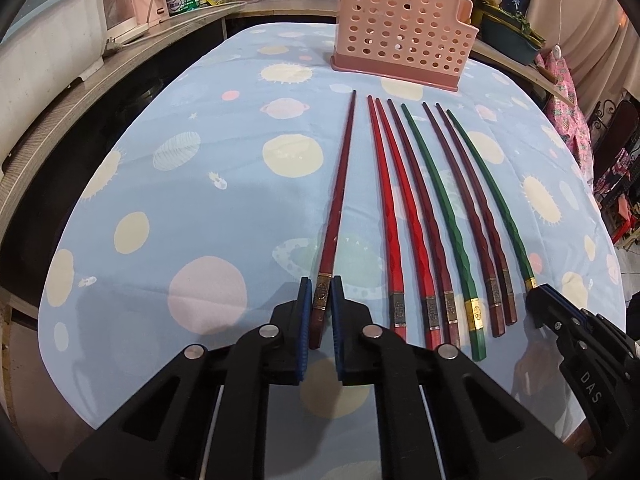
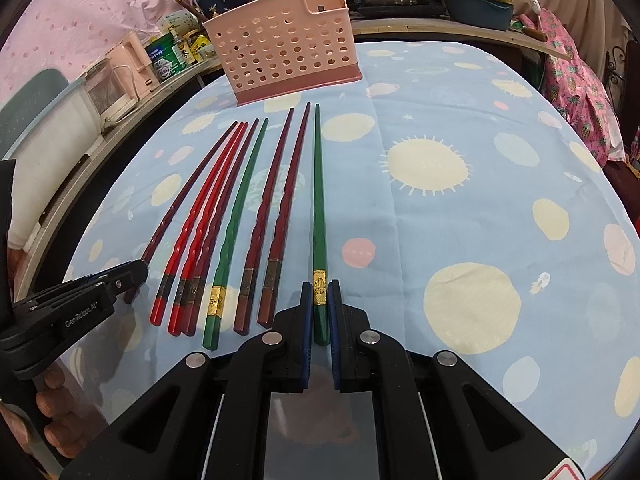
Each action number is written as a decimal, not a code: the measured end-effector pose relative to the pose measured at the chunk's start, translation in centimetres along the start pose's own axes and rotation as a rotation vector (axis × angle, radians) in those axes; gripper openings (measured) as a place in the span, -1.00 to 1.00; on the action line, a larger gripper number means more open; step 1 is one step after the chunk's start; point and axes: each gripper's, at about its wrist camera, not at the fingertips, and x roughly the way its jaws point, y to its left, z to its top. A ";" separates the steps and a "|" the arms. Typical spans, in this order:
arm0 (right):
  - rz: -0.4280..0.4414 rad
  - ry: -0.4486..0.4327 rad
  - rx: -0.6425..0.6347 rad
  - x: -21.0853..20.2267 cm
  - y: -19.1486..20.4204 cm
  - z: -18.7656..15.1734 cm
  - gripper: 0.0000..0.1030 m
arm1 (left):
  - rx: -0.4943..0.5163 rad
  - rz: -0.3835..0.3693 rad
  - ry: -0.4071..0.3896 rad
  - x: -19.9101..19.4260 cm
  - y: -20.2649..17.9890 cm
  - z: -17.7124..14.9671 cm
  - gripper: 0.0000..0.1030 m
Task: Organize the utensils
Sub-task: 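Grasp the green chopstick with the right tool while the left tool grasps a dark-red chopstick, then lift both chopsticks and carry them over the pink holder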
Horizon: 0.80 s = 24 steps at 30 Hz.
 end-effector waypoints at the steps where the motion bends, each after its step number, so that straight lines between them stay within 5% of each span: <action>1: 0.001 -0.002 0.002 -0.1 -0.1 0.0 -0.86 | -0.004 -0.003 0.000 -0.2 0.1 0.0 -0.83; 12: 0.013 -0.098 0.029 -3.6 -0.9 1.9 -0.86 | -0.043 -0.054 -0.071 -4.4 1.2 1.9 -0.84; 24: 0.016 -0.290 0.031 -9.1 -1.6 8.4 -0.86 | -0.057 -0.069 -0.203 -9.6 1.7 7.2 -0.86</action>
